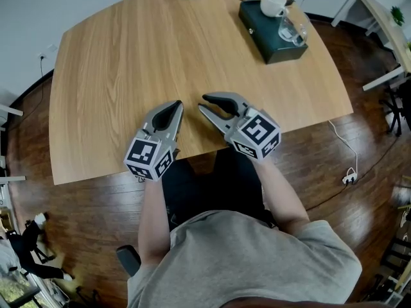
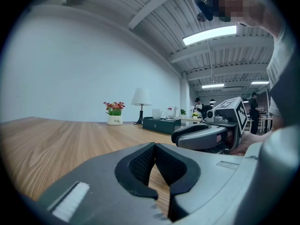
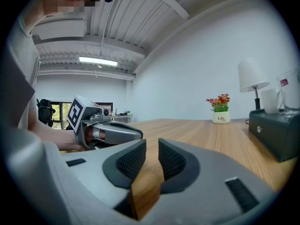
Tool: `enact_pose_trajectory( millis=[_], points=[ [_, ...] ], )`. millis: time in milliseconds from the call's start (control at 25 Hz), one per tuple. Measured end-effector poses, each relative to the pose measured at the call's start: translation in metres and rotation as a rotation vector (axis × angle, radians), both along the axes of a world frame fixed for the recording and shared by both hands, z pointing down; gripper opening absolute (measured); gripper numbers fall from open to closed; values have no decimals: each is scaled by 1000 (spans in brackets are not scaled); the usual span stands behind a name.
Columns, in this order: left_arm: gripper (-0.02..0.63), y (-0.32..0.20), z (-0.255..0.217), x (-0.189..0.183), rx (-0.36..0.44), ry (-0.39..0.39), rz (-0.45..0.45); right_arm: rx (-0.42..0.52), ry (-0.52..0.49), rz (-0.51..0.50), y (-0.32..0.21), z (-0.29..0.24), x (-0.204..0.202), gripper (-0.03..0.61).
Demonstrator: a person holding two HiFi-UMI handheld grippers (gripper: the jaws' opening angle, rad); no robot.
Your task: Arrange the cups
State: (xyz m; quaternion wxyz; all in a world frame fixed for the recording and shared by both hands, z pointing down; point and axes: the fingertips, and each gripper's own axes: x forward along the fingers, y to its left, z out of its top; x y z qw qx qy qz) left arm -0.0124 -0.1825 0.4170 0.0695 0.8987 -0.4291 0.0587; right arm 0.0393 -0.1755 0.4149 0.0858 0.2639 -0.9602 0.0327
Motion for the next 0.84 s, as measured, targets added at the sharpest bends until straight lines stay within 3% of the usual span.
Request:
enact_pose_trajectory(
  millis=[840],
  points=[
    [10, 0, 0, -1, 2, 0, -3, -2, 1, -12, 1, 1, -2, 77]
  ],
)
